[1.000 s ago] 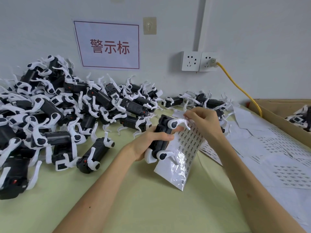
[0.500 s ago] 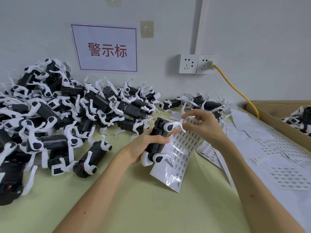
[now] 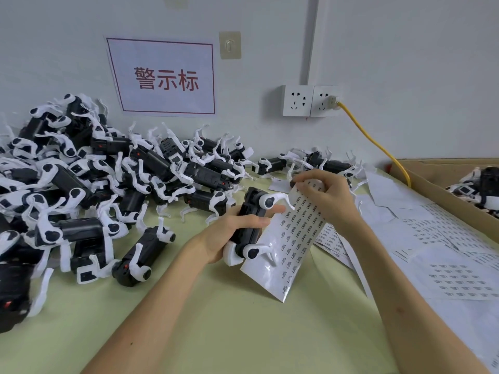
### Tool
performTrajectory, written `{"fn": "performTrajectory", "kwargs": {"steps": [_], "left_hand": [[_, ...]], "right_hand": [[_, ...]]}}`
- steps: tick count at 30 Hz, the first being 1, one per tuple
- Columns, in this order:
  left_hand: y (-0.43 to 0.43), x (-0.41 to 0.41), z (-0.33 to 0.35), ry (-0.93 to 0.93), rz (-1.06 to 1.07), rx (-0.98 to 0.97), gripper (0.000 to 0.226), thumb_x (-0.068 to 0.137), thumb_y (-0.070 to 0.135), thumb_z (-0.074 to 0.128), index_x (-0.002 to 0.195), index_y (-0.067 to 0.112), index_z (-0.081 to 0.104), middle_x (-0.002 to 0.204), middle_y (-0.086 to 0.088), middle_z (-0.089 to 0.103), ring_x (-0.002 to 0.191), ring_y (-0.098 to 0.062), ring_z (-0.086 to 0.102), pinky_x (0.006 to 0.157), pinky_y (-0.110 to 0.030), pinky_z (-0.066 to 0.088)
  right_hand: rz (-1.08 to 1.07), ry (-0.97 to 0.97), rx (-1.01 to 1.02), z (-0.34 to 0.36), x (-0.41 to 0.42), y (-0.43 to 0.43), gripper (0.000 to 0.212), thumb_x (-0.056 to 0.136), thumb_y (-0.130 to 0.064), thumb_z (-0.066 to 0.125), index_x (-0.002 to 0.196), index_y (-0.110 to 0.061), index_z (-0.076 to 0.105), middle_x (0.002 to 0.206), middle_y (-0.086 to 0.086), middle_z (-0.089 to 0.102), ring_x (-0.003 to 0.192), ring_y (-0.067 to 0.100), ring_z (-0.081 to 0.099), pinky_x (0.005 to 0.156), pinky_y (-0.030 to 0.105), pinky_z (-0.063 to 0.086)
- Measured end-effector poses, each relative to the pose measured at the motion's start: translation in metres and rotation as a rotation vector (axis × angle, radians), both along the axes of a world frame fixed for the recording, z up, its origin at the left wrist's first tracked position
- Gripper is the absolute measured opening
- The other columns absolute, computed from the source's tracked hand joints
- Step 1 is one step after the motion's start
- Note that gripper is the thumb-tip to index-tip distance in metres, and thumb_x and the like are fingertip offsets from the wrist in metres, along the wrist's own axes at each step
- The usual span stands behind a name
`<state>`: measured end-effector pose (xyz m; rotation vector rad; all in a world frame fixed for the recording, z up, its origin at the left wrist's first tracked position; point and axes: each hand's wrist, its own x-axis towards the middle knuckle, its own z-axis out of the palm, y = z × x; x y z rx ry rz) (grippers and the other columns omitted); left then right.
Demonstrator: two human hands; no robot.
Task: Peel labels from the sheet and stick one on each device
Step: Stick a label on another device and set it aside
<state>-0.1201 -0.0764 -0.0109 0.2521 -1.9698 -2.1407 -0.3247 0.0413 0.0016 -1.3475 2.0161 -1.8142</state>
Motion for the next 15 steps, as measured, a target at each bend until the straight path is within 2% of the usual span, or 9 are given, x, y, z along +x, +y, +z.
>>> {"fn": "performTrajectory", "kwargs": {"steps": [2, 5, 7, 9, 12, 13, 15], "left_hand": [[-0.003, -0.003, -0.002, 0.053, 0.059, 0.062, 0.024, 0.078, 0.028, 0.073, 0.100, 0.031, 0.081, 0.105, 0.012, 0.077, 0.081, -0.008, 0.061, 0.077, -0.016, 0.050], [-0.012, -0.007, -0.003, 0.128, 0.167, 0.247, 0.022, 0.085, 0.030, 0.070, 0.101, 0.016, 0.070, 0.124, -0.010, 0.073, 0.088, -0.017, 0.065, 0.079, -0.028, 0.054], [-0.013, -0.007, -0.003, 0.108, 0.215, 0.274, 0.027, 0.087, 0.029, 0.076, 0.107, 0.014, 0.066, 0.124, -0.012, 0.073, 0.092, -0.020, 0.071, 0.074, -0.030, 0.058], [-0.011, -0.009, -0.005, 0.049, 0.278, 0.249, 0.032, 0.082, 0.023, 0.079, 0.111, 0.013, 0.070, 0.115, -0.011, 0.076, 0.088, -0.020, 0.074, 0.069, -0.029, 0.060], [-0.008, -0.013, -0.009, -0.033, 0.387, 0.202, 0.016, 0.080, 0.012, 0.082, 0.093, 0.022, 0.080, 0.094, -0.007, 0.077, 0.081, -0.019, 0.074, 0.069, -0.031, 0.061], [-0.009, -0.015, -0.011, -0.039, 0.404, 0.179, 0.016, 0.081, 0.009, 0.081, 0.087, 0.024, 0.082, 0.090, -0.008, 0.077, 0.080, -0.020, 0.074, 0.069, -0.032, 0.062], [-0.010, -0.016, -0.012, -0.039, 0.406, 0.149, 0.016, 0.082, 0.005, 0.080, 0.089, 0.019, 0.079, 0.086, -0.009, 0.075, 0.077, -0.021, 0.072, 0.067, -0.033, 0.060]], "right_hand": [[0.038, -0.090, -0.042, 0.002, -0.001, 0.002, 0.016, 0.094, -0.008, 0.068, 0.096, -0.021, 0.078, 0.089, -0.008, 0.075, 0.072, 0.009, 0.071, 0.059, 0.022, 0.055], [0.145, -0.136, -0.015, 0.004, 0.000, 0.005, 0.015, 0.096, -0.007, 0.066, 0.097, -0.018, 0.077, 0.080, -0.005, 0.073, 0.068, 0.012, 0.071, 0.058, 0.022, 0.054], [0.219, -0.110, 0.031, 0.002, 0.006, 0.004, 0.014, 0.097, -0.007, 0.066, 0.095, -0.016, 0.076, 0.078, -0.001, 0.070, 0.067, 0.016, 0.068, 0.059, 0.027, 0.055], [0.287, -0.069, 0.071, 0.001, 0.016, -0.001, 0.014, 0.097, -0.005, 0.066, 0.094, -0.016, 0.074, 0.075, 0.002, 0.065, 0.062, 0.019, 0.061, 0.059, 0.028, 0.051], [0.349, -0.030, 0.084, -0.003, 0.027, -0.008, 0.014, 0.096, -0.004, 0.067, 0.092, -0.016, 0.073, 0.078, 0.012, 0.064, 0.067, 0.026, 0.054, 0.066, 0.035, 0.046], [0.359, -0.029, 0.077, -0.003, 0.029, -0.009, 0.013, 0.096, -0.004, 0.067, 0.092, -0.015, 0.073, 0.080, 0.008, 0.067, 0.069, 0.025, 0.056, 0.069, 0.035, 0.046], [0.370, -0.034, 0.068, -0.003, 0.031, -0.009, 0.012, 0.095, -0.003, 0.068, 0.092, -0.014, 0.073, 0.083, -0.003, 0.071, 0.071, 0.017, 0.060, 0.072, 0.032, 0.048]]}}
